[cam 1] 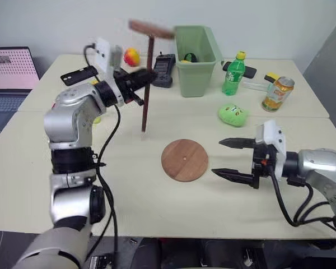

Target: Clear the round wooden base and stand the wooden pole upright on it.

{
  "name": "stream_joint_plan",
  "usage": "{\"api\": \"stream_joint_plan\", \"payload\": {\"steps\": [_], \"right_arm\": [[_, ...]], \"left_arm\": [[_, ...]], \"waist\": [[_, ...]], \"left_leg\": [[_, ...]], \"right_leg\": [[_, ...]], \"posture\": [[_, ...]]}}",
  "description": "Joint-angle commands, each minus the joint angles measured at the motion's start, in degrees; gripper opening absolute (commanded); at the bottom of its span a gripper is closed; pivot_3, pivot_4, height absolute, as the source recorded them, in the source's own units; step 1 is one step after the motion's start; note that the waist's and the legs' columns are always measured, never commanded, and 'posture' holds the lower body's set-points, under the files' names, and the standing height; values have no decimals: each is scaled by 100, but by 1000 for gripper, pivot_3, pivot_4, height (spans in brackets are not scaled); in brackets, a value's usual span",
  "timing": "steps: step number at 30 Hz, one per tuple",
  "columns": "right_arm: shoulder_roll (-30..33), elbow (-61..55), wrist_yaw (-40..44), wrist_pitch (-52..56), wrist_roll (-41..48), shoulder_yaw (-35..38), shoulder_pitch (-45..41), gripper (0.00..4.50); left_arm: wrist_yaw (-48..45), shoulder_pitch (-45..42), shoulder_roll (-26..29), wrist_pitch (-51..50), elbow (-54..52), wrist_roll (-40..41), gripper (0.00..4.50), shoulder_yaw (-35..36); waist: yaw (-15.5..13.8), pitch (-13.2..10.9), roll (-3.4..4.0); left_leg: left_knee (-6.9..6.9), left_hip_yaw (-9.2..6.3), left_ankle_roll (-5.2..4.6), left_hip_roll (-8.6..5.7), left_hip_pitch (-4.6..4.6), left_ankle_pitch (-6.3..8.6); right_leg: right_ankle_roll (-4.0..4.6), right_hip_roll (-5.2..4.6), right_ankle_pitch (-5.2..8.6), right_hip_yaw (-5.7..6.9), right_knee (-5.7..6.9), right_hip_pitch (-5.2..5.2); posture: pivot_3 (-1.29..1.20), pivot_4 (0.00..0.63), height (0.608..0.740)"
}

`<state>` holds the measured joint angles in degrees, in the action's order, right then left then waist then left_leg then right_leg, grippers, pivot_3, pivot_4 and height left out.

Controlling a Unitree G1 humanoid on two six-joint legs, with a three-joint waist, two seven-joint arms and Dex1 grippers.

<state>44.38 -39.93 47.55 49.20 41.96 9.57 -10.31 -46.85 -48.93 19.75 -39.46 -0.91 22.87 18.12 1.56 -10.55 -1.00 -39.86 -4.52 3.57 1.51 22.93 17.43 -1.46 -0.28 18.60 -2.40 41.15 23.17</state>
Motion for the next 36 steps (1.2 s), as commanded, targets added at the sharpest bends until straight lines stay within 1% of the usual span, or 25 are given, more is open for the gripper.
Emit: {"api": "stream_joint_plan", "payload": {"steps": [1,3,5,7,11,14,21,25,36], "right_arm": [[-268,-718,-558,2,335,222,443,4500],[-453,-820,-845,-71,309,159,578,4500],[-551,-852,-972,-224,118,8,697,4500],[-601,-816,-1053,-437,-147,-155,798,4500],[-673,-635,-1135,-734,-447,-306,879,4500],[-712,-570,-1168,-879,-561,-373,929,4500],[-703,-496,-1228,-1136,-898,-586,1146,4500],[-800,-442,-1363,-1149,-946,-609,1095,4500],[-816,-534,-1518,-1101,-936,-539,1156,4500]], "left_arm": [[555,378,-751,173,-971,917,251,224],[601,690,-1035,549,-1188,949,251,35],[448,1027,-1129,1049,-1324,775,251,-305],[497,1299,-1278,1208,-1378,818,251,-501],[81,1917,-1204,1746,-1294,710,251,-956],[-155,2104,-1085,2004,-1146,740,251,-1118],[-343,2269,-1133,2510,-617,701,251,-1461],[-464,2275,-1133,2747,-364,670,251,-1643],[-687,1978,-1108,3442,426,479,251,-1775]], "waist": [[-7,1,-2],[-6,3,-4],[-3,3,-4],[1,4,-2],[0,6,-2],[0,6,-3],[-9,6,-2],[-5,6,-2],[-5,6,-2]], "left_leg": [[-2,4,0,0,0,0],[-7,5,-1,-4,-1,0],[-9,10,-2,-8,-8,0],[-8,12,-2,-8,-9,0],[-6,18,-2,-8,-13,0],[-5,19,-2,-8,-14,0],[-5,15,-7,-11,-16,4],[-5,13,-15,-10,-19,8],[-5,12,-20,-13,-23,10]], "right_leg": [[0,0,0,-1,1,0],[-2,0,-1,-2,3,-4],[-6,3,-5,-5,7,-7],[-6,12,-5,-5,8,-7],[-6,21,-5,-6,4,-13],[-6,24,-5,-5,3,-13],[-6,26,-5,-2,-7,-25],[-6,26,-5,0,-6,-26],[-6,26,-5,2,-8,-33]], "posture": [[0,150,740],[0,150,740],[0,150,740],[0,150,740],[0,150,740],[0,150,740],[0,150,740],[0,150,740],[0,150,740]]}}
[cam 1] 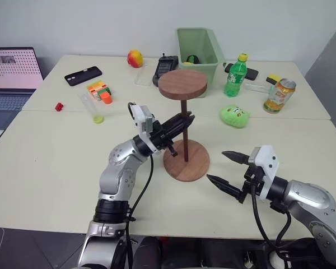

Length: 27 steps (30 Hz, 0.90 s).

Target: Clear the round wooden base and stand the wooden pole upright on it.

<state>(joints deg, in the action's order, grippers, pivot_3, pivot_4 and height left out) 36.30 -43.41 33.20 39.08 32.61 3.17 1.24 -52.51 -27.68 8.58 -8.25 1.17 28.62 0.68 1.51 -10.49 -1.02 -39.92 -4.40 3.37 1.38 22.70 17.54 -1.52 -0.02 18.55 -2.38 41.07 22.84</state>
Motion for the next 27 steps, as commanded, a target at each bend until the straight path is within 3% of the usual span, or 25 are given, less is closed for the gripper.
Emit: {"api": "stream_joint_plan", "payload": {"steps": [1,16,27], "right_arm": [[-2,-186,-91,-88,-2,101,2,4500],[25,-205,-213,-62,-105,56,162,4500],[-191,-498,-750,676,451,137,-49,4500]], "left_arm": [[-160,-167,27,407,290,-132,251,-49],[-547,-1,141,816,464,-321,251,-370],[-716,396,513,861,989,-469,251,-471]], "waist": [[0,0,0],[-1,0,0],[10,32,10]], "left_leg": [[0,0,0,-2,-1,0],[16,-6,-5,-13,-70,3],[31,-4,-5,-5,-93,3]], "right_leg": [[0,0,0,1,0,-1],[-1,0,1,4,-21,-73],[-1,4,2,-3,-27,-85]], "posture": [[0,150,740],[0,150,740],[0,150,740]]}}
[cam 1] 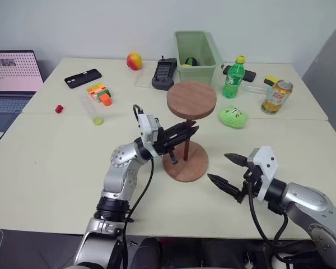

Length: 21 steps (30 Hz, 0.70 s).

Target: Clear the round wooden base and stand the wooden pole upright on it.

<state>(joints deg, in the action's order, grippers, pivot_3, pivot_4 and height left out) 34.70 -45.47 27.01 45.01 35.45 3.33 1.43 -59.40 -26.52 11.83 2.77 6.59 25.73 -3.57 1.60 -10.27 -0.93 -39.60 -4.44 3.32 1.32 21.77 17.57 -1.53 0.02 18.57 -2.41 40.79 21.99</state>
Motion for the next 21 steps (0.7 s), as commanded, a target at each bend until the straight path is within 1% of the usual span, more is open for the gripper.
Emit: {"api": "stream_joint_plan", "payload": {"steps": [1,4,7,12,18,20,21], "right_arm": [[-22,-309,-147,100,177,118,-72,4500],[48,-344,-131,32,124,73,-98,4500],[20,-417,7,-250,125,75,-70,4500],[214,-411,229,-430,48,2,5,4500],[194,-324,156,-340,116,48,-87,4500],[170,-343,126,-315,151,52,-75,4500],[159,-350,112,-307,166,48,-74,4500]], "left_arm": [[-29,297,218,-236,488,-184,251,-42],[-55,342,311,-194,540,-223,251,-79],[-89,333,360,-169,603,-232,251,-109],[-187,422,410,-43,814,-277,251,-148],[-363,755,539,235,1237,-311,251,-98],[-341,780,533,254,1319,-286,251,-76],[-327,777,526,277,1380,-288,251,-67]], "waist": [[3,18,2],[19,48,0],[29,89,17],[29,134,19],[42,222,31],[45,245,30],[50,242,27]], "left_leg": [[2,-1,0,0,-2,0],[13,-1,-2,-4,-15,1],[74,5,-2,-10,-103,1],[86,6,-3,5,-104,2],[93,5,-6,13,-110,4],[116,7,-10,15,-124,6],[140,11,-10,15,-150,6]], "right_leg": [[0,5,0,2,-2,-2],[0,11,0,-1,-5,-10],[0,13,1,-5,-46,-83],[0,31,2,-4,-79,-95],[1,40,2,-10,-83,-96],[2,44,2,-12,-91,-108],[2,44,3,-14,-103,-134]], "posture": [[0,150,740],[0,150,740],[0,150,740],[0,150,740],[0,150,740],[0,150,740],[0,150,740]]}}
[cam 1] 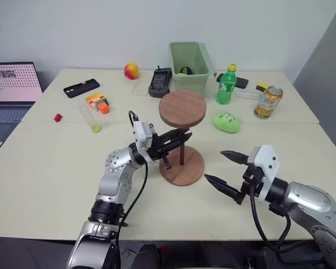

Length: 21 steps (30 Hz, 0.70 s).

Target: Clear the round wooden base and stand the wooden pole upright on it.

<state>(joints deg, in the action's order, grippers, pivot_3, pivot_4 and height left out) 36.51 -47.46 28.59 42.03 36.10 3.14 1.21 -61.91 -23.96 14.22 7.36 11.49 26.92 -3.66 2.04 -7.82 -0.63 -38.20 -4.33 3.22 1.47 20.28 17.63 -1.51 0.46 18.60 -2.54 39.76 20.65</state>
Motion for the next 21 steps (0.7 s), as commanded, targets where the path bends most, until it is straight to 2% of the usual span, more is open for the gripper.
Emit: {"api": "stream_joint_plan", "payload": {"steps": [1,3,9,16,21], "right_arm": [[-27,-154,-55,-5,108,62,-55,4500],[-40,-139,-80,6,133,52,-88,4500],[-57,-111,-104,32,180,65,-130,4500],[-33,-118,-84,23,183,69,-123,4500],[12,-108,-4,-21,146,56,-91,4500]], "left_arm": [[-74,513,279,-158,951,-409,251,-51],[-52,495,266,-152,1078,-404,251,-31],[-61,560,270,-152,1284,-412,251,-48],[-25,565,265,-171,1299,-389,251,-25],[12,497,344,-384,874,-251,251,12]], "waist": [[38,13,7],[53,27,14],[86,54,28],[89,74,25],[91,72,24]], "left_leg": [[24,5,0,0,-44,0],[45,4,-6,12,-90,5],[69,5,-10,16,-141,7],[116,8,-7,18,-155,6],[119,8,-7,19,-155,6]], "right_leg": [[1,0,3,-2,-19,-36],[-5,15,18,-3,-78,-104],[4,21,29,-8,-81,-141],[20,20,42,-7,-89,-141],[21,20,43,-8,-90,-138]], "posture": [[0,150,740],[0,150,740],[0,150,740],[0,150,740],[0,150,740]]}}
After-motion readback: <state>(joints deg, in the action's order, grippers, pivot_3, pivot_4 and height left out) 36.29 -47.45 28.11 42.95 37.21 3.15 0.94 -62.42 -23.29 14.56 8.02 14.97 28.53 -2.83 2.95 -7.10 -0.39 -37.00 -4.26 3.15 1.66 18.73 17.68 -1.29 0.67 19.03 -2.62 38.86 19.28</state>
